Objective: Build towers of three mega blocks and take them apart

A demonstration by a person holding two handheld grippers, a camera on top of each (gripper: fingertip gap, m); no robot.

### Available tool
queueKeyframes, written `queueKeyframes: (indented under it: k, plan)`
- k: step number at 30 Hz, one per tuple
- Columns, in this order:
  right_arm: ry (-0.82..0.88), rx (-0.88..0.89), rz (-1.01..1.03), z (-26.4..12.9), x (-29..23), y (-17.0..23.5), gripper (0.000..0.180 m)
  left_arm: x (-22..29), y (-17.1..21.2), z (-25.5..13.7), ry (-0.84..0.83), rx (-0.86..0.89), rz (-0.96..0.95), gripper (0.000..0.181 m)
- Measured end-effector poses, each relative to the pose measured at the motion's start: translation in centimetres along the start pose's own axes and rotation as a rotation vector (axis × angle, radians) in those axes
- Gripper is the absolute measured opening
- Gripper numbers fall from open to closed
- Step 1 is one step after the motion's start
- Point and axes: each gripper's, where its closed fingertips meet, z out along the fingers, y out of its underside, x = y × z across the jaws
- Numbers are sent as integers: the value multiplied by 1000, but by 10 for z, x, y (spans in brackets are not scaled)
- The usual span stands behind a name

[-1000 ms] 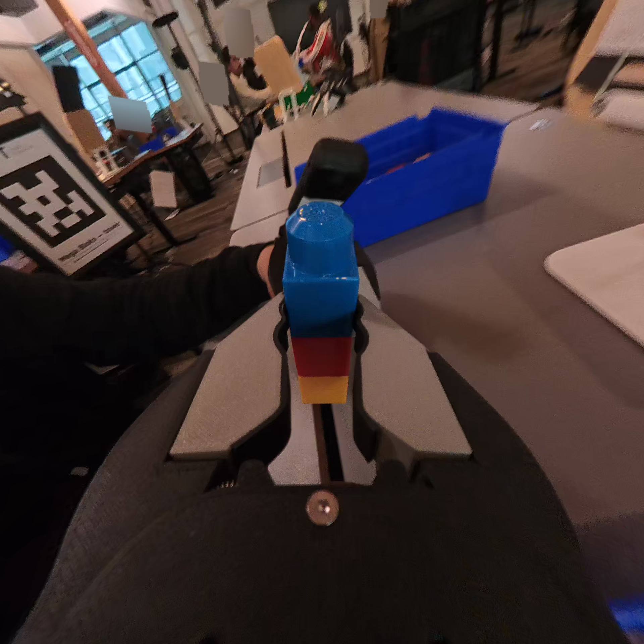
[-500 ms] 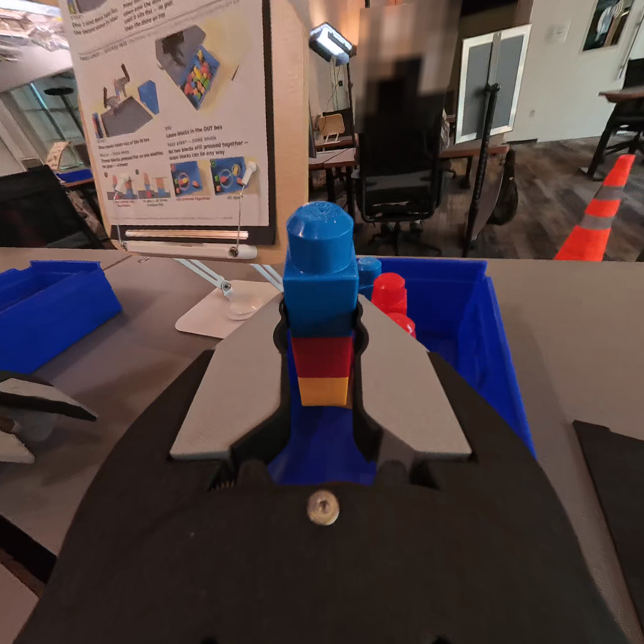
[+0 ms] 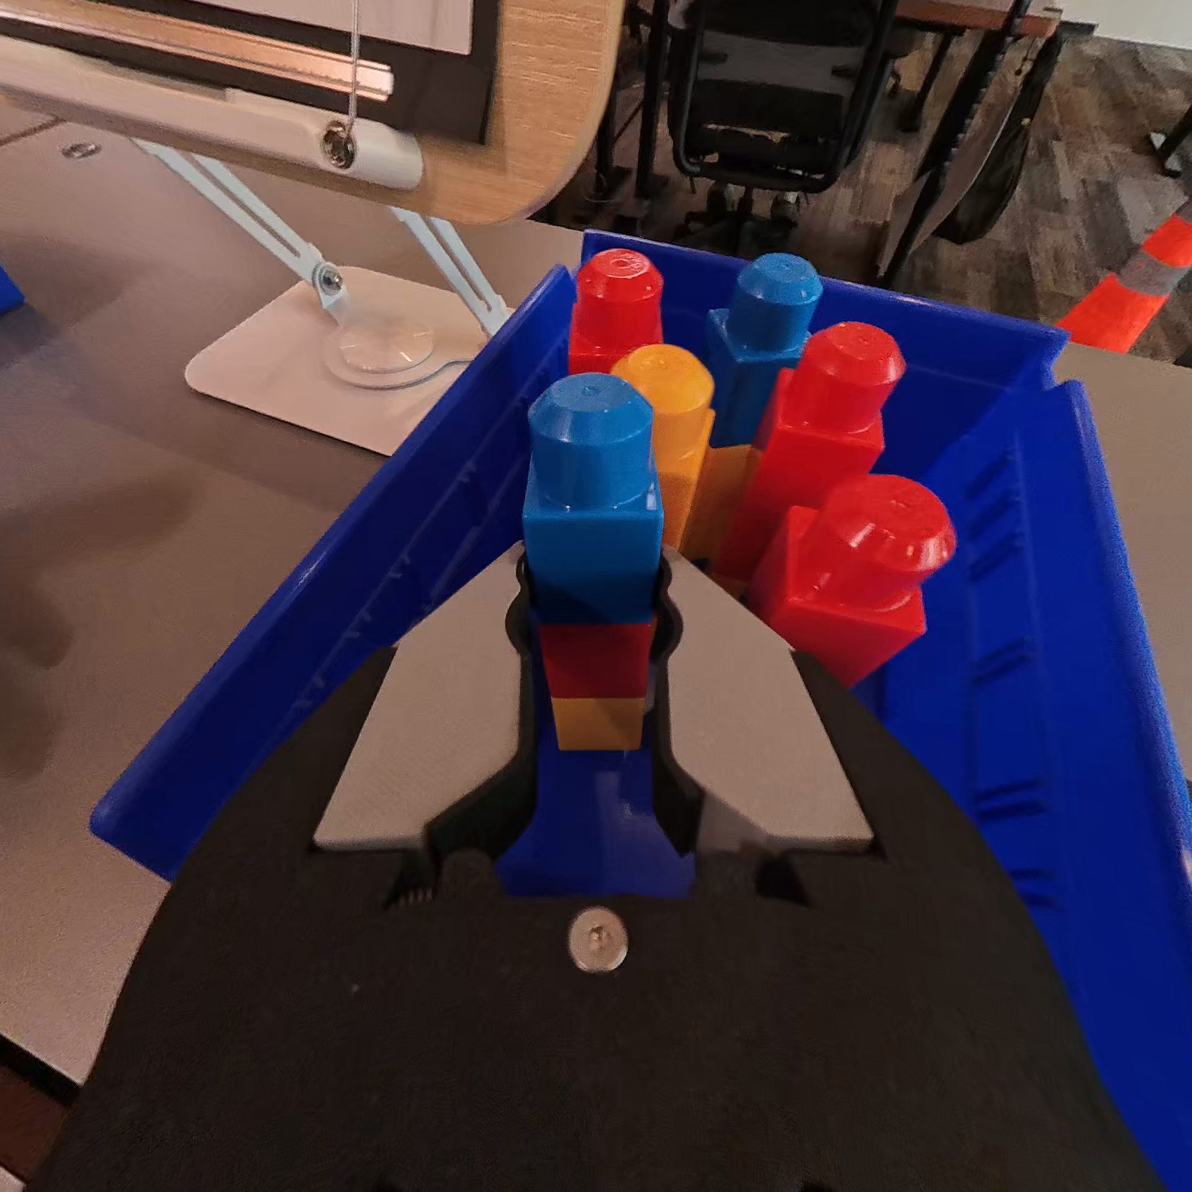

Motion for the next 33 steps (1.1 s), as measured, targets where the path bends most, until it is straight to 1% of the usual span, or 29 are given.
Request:
queueKeyframes:
  k: [5, 9, 12, 16, 21, 26, 33]
  plan:
    - [1, -53, -22, 5, -2, 8, 34, 0, 1, 1, 3, -5, -8, 56]
    - [-31, -77, 69, 8, 1, 17, 34, -1, 1, 1, 4, -5, -14, 56]
    - [-45, -53, 97, 6, 2, 13, 37, -1, 1, 1, 4, -5, -17, 56]
    - [-39, -46, 84, 5, 1, 12, 40, -1, 2, 1, 5, -6, -19, 56]
    - [-29, -12, 94, 2, 3, 7, 51, 0, 2, 1, 10, -11, -23, 56]
    - [-23, 45, 102, -4, 3, -4, 58, -1, 2, 1, 14, -7, -30, 56]
    - [11, 64, 77, -8, 2, -8, 59, -1, 1, 0, 22, 3, -42, 56]
